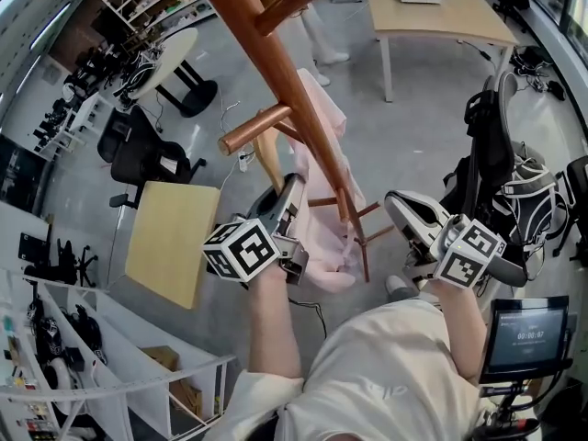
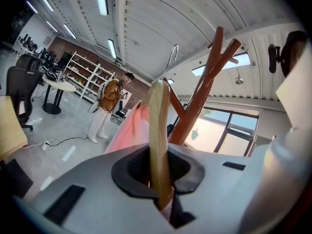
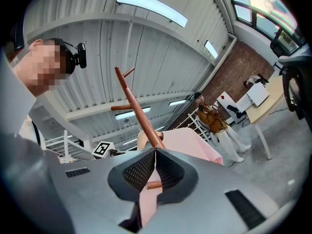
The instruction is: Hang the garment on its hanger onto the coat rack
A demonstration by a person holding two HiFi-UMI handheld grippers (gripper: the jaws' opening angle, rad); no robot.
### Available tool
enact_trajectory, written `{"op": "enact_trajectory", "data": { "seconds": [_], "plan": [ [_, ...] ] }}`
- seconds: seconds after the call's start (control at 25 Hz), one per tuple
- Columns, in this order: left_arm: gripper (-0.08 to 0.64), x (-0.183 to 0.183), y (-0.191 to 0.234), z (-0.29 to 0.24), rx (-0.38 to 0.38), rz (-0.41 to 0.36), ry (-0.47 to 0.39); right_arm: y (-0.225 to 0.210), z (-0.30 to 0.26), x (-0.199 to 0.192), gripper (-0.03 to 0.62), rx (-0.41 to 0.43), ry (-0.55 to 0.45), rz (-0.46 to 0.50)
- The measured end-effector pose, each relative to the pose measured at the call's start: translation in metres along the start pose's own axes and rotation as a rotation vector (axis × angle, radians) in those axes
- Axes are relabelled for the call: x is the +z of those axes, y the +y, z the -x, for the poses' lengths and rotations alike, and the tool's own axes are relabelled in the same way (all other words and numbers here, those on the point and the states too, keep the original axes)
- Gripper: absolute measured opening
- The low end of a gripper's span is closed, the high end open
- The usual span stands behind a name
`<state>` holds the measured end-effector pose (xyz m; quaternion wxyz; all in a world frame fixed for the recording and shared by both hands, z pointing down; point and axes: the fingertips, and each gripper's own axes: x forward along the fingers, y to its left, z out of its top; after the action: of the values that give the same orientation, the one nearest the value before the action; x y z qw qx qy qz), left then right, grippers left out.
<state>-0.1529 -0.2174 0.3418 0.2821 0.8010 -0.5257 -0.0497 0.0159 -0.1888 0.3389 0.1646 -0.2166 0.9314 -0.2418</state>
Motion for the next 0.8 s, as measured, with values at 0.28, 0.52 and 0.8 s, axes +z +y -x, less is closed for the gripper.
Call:
{"op": "enact_trajectory", "data": {
  "seconds": [0.28, 0.52, 0.8],
  "plan": [
    [0.028, -0.017, 0.0, -0.009, -0.006, 0.004, 0.04, -0.006, 0.008, -0.004, 0.012, -0.023, -0.003, -0.014],
    [0.028, -0.028, 0.001, -0.015, -0.006, 0.004, 0.073, -0.009, 0.012, -0.009, 0.012, -0.037, 0.0, -0.029],
    [0.028, -0.042, 0.007, -0.02, 0.012, 0.004, 0.116, -0.014, 0.018, -0.012, 0.012, -0.055, -0.005, -0.044]
  ]
}}
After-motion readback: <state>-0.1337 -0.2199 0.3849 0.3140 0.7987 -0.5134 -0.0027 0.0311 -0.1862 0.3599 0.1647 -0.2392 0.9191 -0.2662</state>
